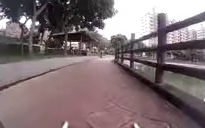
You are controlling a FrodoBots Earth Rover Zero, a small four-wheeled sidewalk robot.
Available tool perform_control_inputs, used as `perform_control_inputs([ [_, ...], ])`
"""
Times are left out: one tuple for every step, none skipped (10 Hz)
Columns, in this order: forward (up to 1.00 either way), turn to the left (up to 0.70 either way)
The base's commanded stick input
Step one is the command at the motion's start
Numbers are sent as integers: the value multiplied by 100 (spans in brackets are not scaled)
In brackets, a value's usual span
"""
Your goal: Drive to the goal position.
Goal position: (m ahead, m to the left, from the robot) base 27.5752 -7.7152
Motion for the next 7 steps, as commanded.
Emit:
perform_control_inputs([
  [70,0],
  [70,0],
  [70,0],
  [70,0],
  [70,0],
  [70,0],
  [70,0],
])
